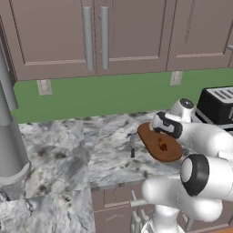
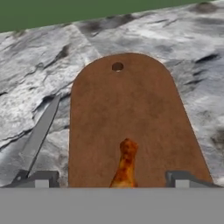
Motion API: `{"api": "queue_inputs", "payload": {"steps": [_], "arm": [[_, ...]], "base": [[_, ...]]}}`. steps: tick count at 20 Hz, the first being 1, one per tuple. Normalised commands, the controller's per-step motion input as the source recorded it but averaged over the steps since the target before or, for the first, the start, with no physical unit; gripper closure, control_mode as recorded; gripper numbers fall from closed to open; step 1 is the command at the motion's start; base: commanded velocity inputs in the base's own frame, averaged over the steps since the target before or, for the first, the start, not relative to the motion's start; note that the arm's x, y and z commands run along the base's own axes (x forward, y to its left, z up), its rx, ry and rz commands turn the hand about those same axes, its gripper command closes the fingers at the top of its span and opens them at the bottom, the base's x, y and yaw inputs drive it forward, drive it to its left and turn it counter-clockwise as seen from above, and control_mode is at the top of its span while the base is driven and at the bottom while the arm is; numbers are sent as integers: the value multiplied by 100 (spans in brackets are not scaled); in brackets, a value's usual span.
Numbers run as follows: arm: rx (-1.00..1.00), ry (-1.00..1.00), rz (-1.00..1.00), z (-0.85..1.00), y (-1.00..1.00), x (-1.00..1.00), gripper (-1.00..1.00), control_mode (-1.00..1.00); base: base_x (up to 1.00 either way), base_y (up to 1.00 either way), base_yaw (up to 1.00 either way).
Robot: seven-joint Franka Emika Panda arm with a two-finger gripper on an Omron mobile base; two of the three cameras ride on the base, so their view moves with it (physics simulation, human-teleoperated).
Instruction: Retrieve the chicken drumstick from the fridge and place it on the cutting board.
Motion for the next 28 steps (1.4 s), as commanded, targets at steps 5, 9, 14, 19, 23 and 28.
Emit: {"api": "queue_inputs", "payload": {"steps": [5,9,14,19,23,28], "arm": [[0,3,0,9,0,-100,-100,-100],[0,0,0,0,0,-100,-100,-100],[-4,-39,0,38,0,-100,-100,-100],[-21,-95,1,56,-3,-100,-100,-100],[-1,-23,0,17,-1,-25,-100,-100],[-25,-30,7,6,44,-60,-100,-100]], "base": [[0,0,0],[0,0,0],[0,0,0],[0,0,0],[0,0,0],[0,0,0]]}}
